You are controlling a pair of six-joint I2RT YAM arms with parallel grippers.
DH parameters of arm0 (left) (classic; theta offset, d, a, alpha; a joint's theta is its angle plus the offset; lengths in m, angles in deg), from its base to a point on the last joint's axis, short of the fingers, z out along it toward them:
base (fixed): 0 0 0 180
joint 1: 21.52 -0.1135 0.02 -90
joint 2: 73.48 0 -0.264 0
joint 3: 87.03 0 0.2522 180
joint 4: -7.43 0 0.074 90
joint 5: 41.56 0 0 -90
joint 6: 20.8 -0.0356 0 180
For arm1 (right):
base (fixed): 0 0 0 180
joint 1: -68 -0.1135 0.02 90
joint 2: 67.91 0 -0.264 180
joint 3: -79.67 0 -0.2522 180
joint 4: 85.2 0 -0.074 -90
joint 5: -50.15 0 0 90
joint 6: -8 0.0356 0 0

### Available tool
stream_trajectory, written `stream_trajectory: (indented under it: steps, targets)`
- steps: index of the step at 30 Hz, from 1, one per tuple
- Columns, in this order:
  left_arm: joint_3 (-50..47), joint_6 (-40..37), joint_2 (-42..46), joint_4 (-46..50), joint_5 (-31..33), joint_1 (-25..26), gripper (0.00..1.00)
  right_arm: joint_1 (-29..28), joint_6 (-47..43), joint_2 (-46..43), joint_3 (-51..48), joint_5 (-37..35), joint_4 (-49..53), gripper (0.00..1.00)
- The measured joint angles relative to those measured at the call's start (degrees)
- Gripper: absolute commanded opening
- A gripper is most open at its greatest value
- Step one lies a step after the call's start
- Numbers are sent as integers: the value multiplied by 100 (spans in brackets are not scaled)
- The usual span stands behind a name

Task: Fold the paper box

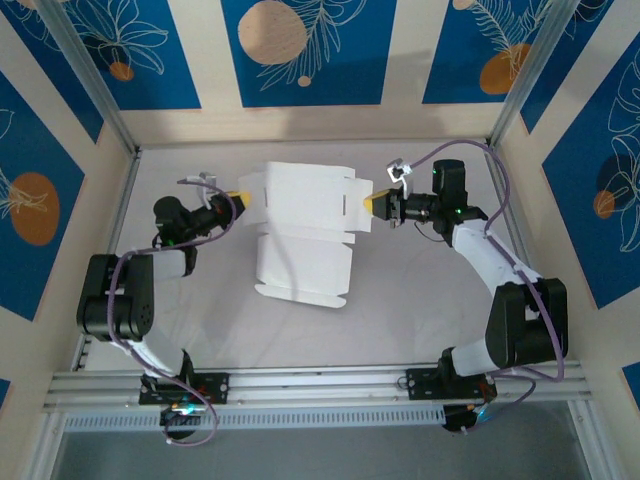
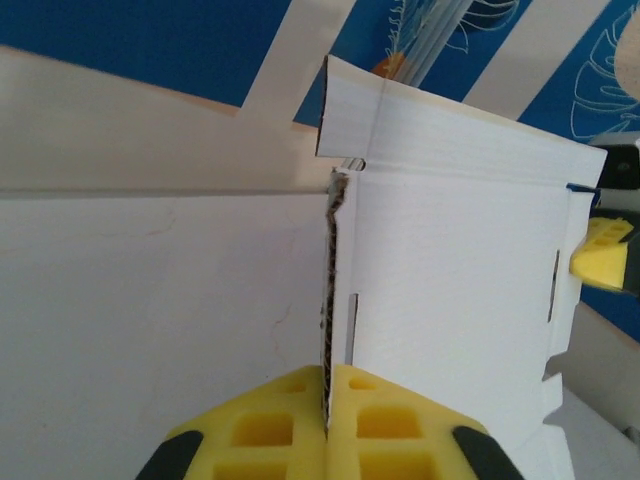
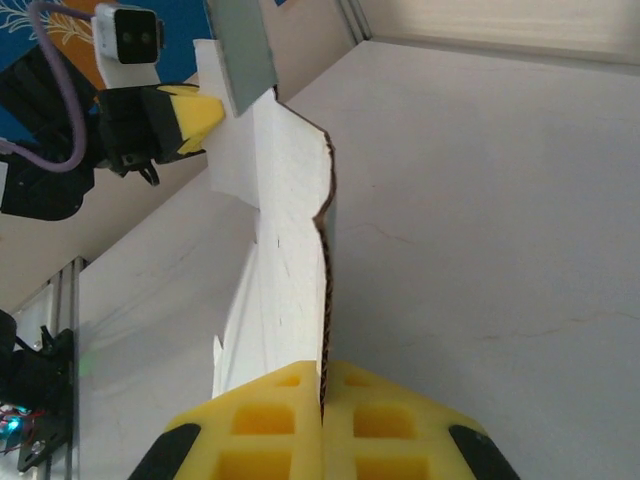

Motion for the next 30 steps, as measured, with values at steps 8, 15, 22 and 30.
stream_trajectory:
  steps: [8, 15, 22, 30]
  targets:
    - [-514, -688, 435, -208, 463, 304, 0, -160, -197, -378, 94, -2175, 474, 58]
    - [-577, -1261, 907, -205, 564, 680, 0, -741, -1598, -581, 916, -3569, 1095, 60]
    - [-584, -1899, 1362, 28, 564, 885, 0, -1569, -3609, -389, 2039, -3969, 1755, 74]
    - [-616, -2590, 1611, 538, 570, 1145, 0, -2070, -5093, 472, 3228, -4262, 2730, 73]
